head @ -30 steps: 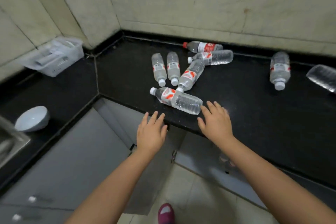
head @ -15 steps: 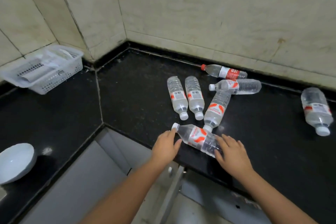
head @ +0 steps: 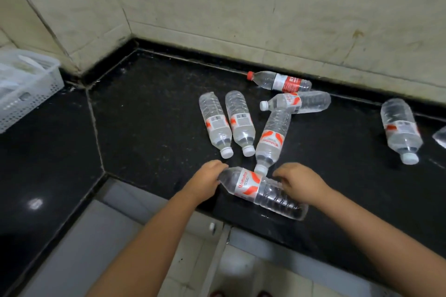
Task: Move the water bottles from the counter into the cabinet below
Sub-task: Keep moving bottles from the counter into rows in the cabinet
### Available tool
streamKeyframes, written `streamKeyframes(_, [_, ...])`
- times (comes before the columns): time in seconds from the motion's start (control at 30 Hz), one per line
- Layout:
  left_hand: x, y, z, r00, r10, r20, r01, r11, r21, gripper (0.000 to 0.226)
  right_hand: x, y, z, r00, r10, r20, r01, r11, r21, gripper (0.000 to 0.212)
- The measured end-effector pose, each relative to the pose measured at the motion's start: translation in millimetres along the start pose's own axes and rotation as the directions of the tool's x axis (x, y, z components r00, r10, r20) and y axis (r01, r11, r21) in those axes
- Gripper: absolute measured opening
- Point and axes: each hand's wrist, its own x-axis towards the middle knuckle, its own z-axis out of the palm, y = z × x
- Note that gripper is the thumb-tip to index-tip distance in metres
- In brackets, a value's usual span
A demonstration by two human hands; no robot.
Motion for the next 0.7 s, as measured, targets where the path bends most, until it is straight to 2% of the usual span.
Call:
streamKeyframes(0.1, [-6.7, 2.4, -6.8, 0.996, -0.029, 0.083, 0.023, 0.998, 0.067, 0.040, 23.2, -2.5, -7.9, 0.984, -0.166, 0.073, 0.177, 0.965, -0.193, 0.052])
streamKeyframes(0.17, [-21.1, 4.5, -12.1, 0.994, -0.054, 0.092, 0.047, 0.996, 0.077, 0.041, 37.9, -5.7, -12.4, 0.949, -0.272, 0.160, 0.306, 0.919, -0.250, 0.056])
streamKeyframes(0.23, [-40.3, 7.1, -18.7, 0.996, -0.073, 0.051, 0.070, 0.996, 0.059, 0.041, 52.3, -10.2, -19.6, 0.924, -0.319, 0.209, 0.369, 0.884, -0.285, 0.052])
streamKeyframes(0.37, [-70.3, 10.5, -28.3, 0.993, -0.121, -0.011, 0.121, 0.991, -0.057, 0.037, 70.2, -22.0, -16.3, 0.882, -0.362, 0.301, 0.469, 0.741, -0.481, 0.040])
streamKeyframes(0.5, [-91.9, 11.3, -43.2, 0.997, -0.030, -0.066, 0.026, 0.997, -0.070, 0.031, 64.0, -39.1, -3.1, 0.887, -0.245, 0.392, 0.453, 0.631, -0.630, 0.040])
streamKeyframes(0.57, [-101.9, 13.4, -54.8, 0.995, -0.005, -0.098, -0.002, 0.998, -0.063, 0.029, 56.0, -41.7, 0.5, 0.914, -0.225, 0.339, 0.396, 0.676, -0.621, 0.038])
streamKeyframes(0.67, [-109.2, 22.2, -68.8, 0.976, 0.051, -0.212, -0.063, 0.997, -0.053, 0.050, 36.9, -37.0, -9.8, 0.949, -0.196, 0.248, 0.311, 0.724, -0.616, 0.038])
streamKeyframes(0.7, [-108.5, 26.2, -72.4, 0.967, 0.072, -0.245, -0.088, 0.994, -0.057, 0.051, 30.4, -33.3, -15.5, 0.964, -0.185, 0.189, 0.263, 0.748, -0.610, 0.038])
